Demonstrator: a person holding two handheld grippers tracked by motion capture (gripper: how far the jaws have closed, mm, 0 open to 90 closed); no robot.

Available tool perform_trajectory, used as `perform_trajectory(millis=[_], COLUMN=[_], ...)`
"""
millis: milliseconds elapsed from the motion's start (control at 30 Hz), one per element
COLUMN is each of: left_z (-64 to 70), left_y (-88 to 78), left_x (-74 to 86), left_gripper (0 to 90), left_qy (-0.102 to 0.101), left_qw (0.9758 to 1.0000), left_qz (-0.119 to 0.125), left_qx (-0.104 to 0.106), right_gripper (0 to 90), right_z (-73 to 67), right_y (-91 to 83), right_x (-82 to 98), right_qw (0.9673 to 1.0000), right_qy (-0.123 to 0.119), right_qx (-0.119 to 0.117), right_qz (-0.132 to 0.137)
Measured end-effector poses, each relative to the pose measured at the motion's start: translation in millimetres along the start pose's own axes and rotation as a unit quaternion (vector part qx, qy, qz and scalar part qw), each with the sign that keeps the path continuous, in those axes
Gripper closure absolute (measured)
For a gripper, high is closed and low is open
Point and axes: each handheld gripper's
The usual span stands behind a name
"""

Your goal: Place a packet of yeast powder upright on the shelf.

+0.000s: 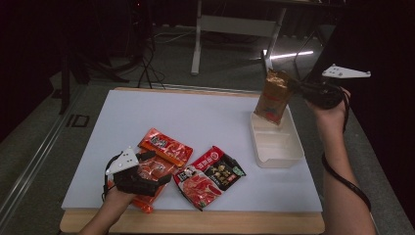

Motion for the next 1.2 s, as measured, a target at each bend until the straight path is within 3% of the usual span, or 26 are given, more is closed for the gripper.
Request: perform_trajectory(millis=[233, 567, 700, 733, 867, 1200], left_z=[-5.3, -6.4, -7.3, -7.5, -8.3, -11.7], left_y=[0.0, -4.2, -5.3, -5.6, -6.0, -7.4], left_x=[4.8, 6.8, 7.6, 7.8, 8.4, 8.6], left_gripper=[2.0, 2.0, 2.0, 2.0, 2.0, 2.0], left_qy=[-0.014, -0.018, -0.021, -0.021, -0.023, -0.032], left_qw=[0.9999, 0.9998, 0.9998, 0.9998, 0.9997, 0.9994], left_qz=[0.001, 0.006, 0.006, 0.007, 0.007, 0.012], left_qx=[0.003, 0.001, 0.001, 0.001, 0.000, 0.000], right_gripper=[89.1, 89.0, 89.0, 89.0, 88.9, 87.9], right_z=[19.3, 36.0, 38.4, 39.4, 39.4, 35.5], right_y=[9.5, 41.1, 49.4, 55.5, 63.1, 79.3], right_x=[12.0, 36.4, 39.6, 40.7, 41.7, 50.6], right_qw=[0.9999, 0.9991, 0.9986, 0.9981, 0.9980, 0.9988], right_qy=[0.007, 0.015, 0.007, -0.005, -0.017, 0.006], right_qx=[0.010, 0.017, 0.022, 0.029, 0.031, -0.030], right_qz=[-0.006, -0.035, -0.047, -0.055, -0.053, -0.038])
Point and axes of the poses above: each handheld gripper's, and its own axes: y roughly forward along the jaws, x roughly out of its underside, z roughly to its right, and after that the axes turned 14 degrees about -y, right-handed
